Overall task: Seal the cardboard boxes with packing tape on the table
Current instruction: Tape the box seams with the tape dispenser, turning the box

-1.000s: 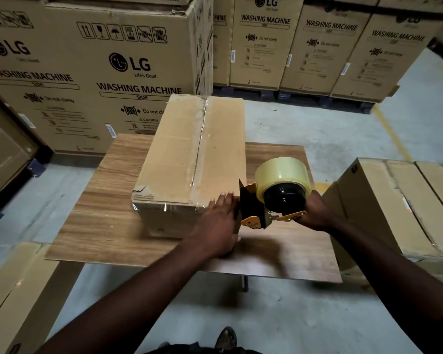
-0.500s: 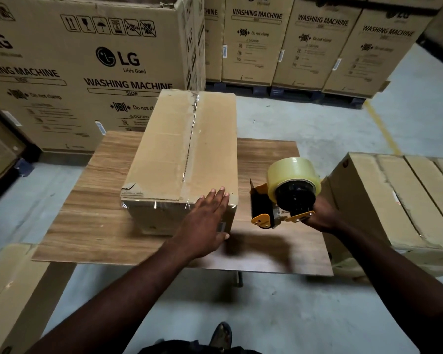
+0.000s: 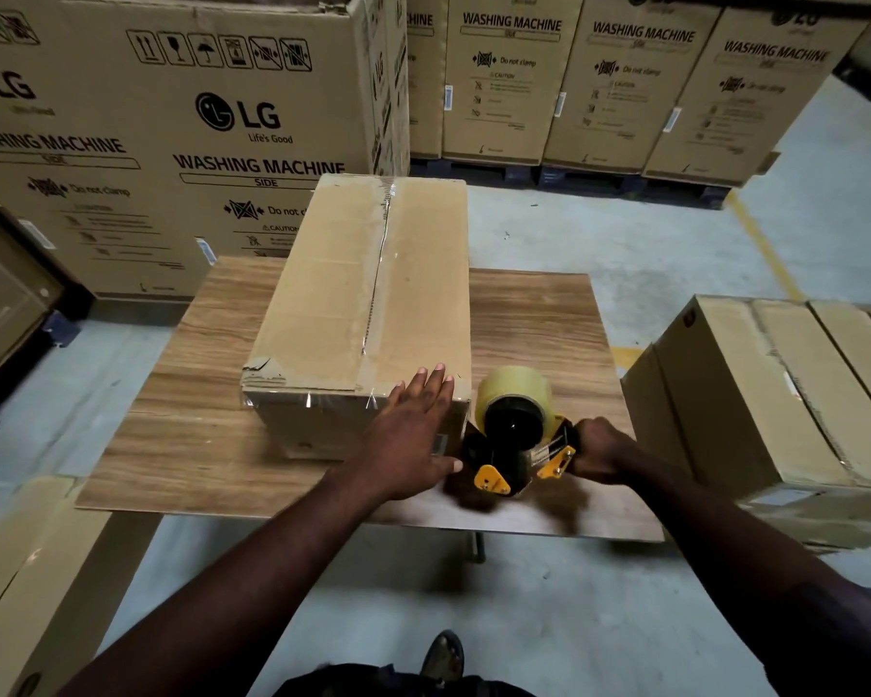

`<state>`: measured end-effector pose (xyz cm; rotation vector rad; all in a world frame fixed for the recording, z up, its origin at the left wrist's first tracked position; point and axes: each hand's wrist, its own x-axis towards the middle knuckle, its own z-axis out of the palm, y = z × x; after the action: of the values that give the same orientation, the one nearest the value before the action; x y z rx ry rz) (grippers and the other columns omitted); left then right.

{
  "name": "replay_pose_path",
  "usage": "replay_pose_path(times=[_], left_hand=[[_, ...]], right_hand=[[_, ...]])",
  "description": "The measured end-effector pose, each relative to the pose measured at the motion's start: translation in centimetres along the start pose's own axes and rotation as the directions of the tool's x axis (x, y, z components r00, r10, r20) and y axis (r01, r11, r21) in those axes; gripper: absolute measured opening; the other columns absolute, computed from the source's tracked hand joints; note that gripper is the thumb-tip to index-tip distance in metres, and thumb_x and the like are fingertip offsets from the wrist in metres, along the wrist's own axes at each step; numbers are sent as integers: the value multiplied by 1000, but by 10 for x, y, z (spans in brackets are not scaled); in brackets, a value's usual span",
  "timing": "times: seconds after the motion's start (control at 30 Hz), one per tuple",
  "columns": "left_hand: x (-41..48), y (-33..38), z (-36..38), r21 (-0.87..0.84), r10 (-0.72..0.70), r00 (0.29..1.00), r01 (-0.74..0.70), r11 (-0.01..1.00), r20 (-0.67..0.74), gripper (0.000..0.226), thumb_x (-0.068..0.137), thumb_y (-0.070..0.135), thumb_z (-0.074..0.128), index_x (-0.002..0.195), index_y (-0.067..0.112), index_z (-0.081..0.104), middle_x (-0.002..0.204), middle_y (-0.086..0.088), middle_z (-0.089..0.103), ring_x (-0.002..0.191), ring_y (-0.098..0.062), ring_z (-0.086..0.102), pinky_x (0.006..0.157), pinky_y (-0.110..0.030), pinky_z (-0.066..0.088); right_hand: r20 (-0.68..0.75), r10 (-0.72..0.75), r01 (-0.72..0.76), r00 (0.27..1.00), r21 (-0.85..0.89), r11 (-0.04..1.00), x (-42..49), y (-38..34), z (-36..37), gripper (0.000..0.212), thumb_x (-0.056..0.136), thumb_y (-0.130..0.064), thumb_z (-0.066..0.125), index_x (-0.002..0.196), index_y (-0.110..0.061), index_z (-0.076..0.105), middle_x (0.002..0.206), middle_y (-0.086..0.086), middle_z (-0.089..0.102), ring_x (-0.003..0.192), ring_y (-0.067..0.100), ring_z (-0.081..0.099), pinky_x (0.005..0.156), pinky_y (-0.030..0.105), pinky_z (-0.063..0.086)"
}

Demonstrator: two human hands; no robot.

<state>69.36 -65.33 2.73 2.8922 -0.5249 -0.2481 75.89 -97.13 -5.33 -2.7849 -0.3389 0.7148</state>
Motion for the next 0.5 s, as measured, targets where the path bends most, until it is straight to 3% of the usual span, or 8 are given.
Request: replay_pose_path(times=[0.1,0.17,0.27,0.33,0.37,0.43,0.5], left_hand=[[1,0,0,2,0,1000,0,1000,4,105,92,59,58,160,17,-9,167,-2,-18,154,-19,-15,126,-39,-2],[1,0,2,9,-2,1000,2,1000,-5,105,91,59,59,160,17,-8,167,-2,-18,154,-19,-15,126,-38,-3],[1,2,4,15,-3,1000,3,1000,-17,106,91,60,59,160,16,-8,166,-2,-19,154,-20,-15,124,-37,-7],[1,2,4,19,-7,1000,7,1000,-17,106,91,61,59,160,16,-9,166,-2,-19,154,-20,-16,122,-36,-9],[0,2,4,18,-9,1000,10,1000,-17,106,91,61,58,160,16,-9,166,-2,-20,153,-20,-16,122,-35,-10],[0,2,3,13,-9,1000,9,1000,-18,106,91,61,58,160,17,-10,166,-1,-21,153,-19,-17,122,-35,-10],[-1,2,3,7,-5,1000,5,1000,-21,106,92,60,57,160,17,-11,165,-1,-22,153,-18,-18,122,-35,-10]], right_hand=[[32,152,-155,988,234,960,-8,2,24,34,79,-47,66,66,-15,67,64,7,68,52,14,53,56,25,42],[44,340,-314,939,505,804,-9,2,42,27,83,-28,73,64,-10,68,60,12,69,47,18,58,50,25,43],[226,448,-410,865,834,370,-8,-5,60,22,87,-11,70,68,-3,61,55,16,53,44,25,47,51,31,37],[335,409,-391,849,918,59,-3,-13,65,17,90,-9,66,75,-6,59,55,9,44,43,22,40,48,28,35],[359,400,-381,844,924,-25,0,-15,67,13,93,-11,63,81,-8,60,55,6,44,42,20,41,45,26,36],[396,355,-387,847,917,-101,3,-21,70,15,96,-24,62,88,-10,60,58,4,51,45,18,49,45,25,42],[430,388,-458,815,888,-22,6,-24,68,34,90,-45,66,98,-13,62,76,9,63,63,23,62,57,30,51]])
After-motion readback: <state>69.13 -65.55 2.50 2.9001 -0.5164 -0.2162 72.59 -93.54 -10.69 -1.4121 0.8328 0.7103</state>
